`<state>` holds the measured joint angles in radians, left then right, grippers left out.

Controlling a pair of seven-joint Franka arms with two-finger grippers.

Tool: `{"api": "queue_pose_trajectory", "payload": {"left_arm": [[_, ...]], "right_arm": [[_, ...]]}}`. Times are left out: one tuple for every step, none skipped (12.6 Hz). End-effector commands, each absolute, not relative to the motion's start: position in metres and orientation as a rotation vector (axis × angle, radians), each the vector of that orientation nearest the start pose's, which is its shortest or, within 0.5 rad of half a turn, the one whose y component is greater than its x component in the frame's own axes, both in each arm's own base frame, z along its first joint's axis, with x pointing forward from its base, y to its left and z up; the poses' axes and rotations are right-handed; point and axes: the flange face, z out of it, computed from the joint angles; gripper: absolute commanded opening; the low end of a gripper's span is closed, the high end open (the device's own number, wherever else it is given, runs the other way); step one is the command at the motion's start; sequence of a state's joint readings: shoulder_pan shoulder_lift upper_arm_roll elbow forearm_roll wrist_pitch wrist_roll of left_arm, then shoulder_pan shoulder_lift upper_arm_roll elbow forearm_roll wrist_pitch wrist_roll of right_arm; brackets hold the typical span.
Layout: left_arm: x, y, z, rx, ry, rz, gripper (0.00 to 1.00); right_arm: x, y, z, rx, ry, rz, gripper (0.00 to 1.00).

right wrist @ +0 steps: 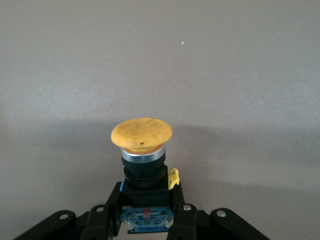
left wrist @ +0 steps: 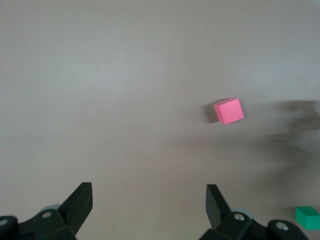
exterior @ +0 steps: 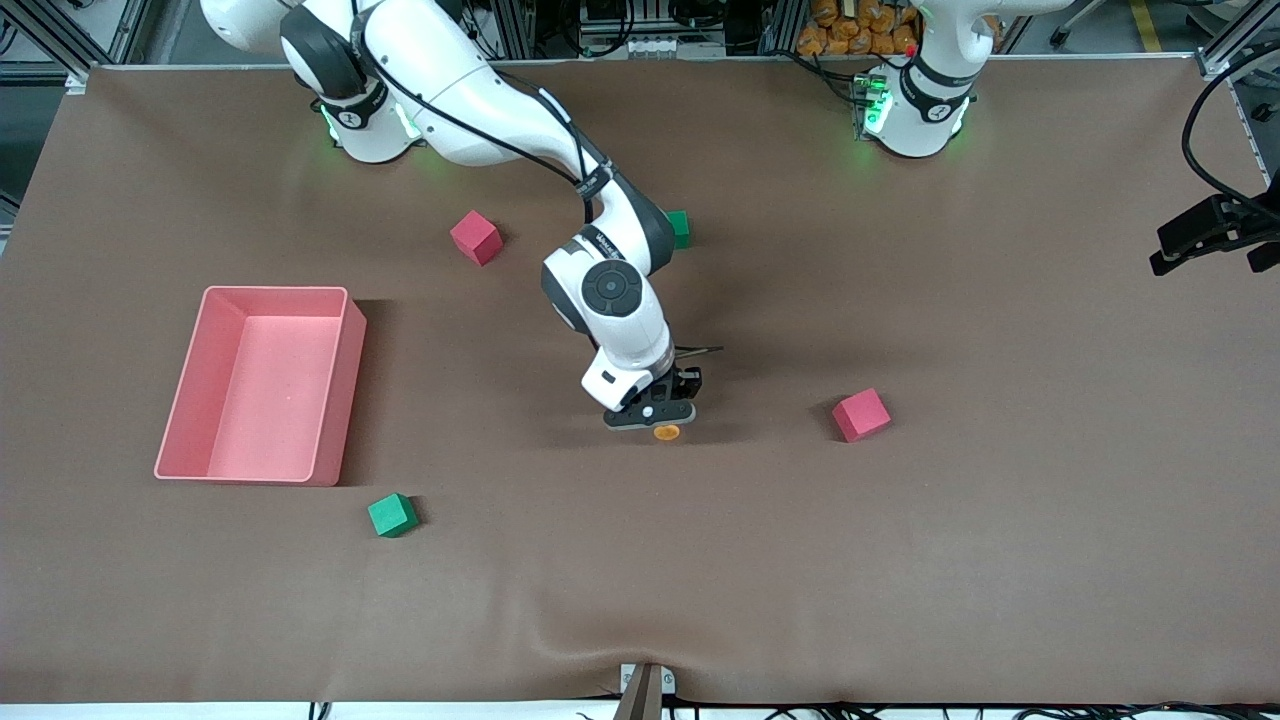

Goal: Place and upright button with both arms
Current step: 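Lower the button upright onto the table and open the right gripper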

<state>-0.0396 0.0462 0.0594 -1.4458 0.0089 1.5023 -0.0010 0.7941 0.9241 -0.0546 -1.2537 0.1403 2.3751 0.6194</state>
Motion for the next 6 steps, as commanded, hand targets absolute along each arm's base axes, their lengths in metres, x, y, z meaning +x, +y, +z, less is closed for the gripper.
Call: {"api": "queue_pose_trajectory", "payload": {"left_arm": [[0.562,0.012,0.652,-3.142,-0.002,0.000,1.00],[0.562,0.012,0.652,-3.142,-0.002,0.000,1.00],[0.562,0.013,0.653,-3.142,-0.004,-0.003,1.00],[0.562,0.013,0.652,-3.142,-0.004,0.000,1.00],[0.562,0.012,0.652,-3.142,-0.002,0.000,1.00],[0.562,0.012,0.652,-3.142,-0.002,0.000,1.00]], "right_arm": [[0.562,0.535,0.216,-2.973,-0.071,-0.181,0.00],[0.560,0.537,0.214,-2.976,-0.077,-0.178,0.01],[0.557,0.539,0.207,-2.980,-0.079,-0.172,0.01],[0.555,0.541,0.205,-2.980,-0.072,-0.173,0.04],[0.555,0.540,0.203,-2.983,-0.070,-0.172,0.14],[0.555,0.540,0.203,-2.982,-0.070,-0.174,0.39]]}}
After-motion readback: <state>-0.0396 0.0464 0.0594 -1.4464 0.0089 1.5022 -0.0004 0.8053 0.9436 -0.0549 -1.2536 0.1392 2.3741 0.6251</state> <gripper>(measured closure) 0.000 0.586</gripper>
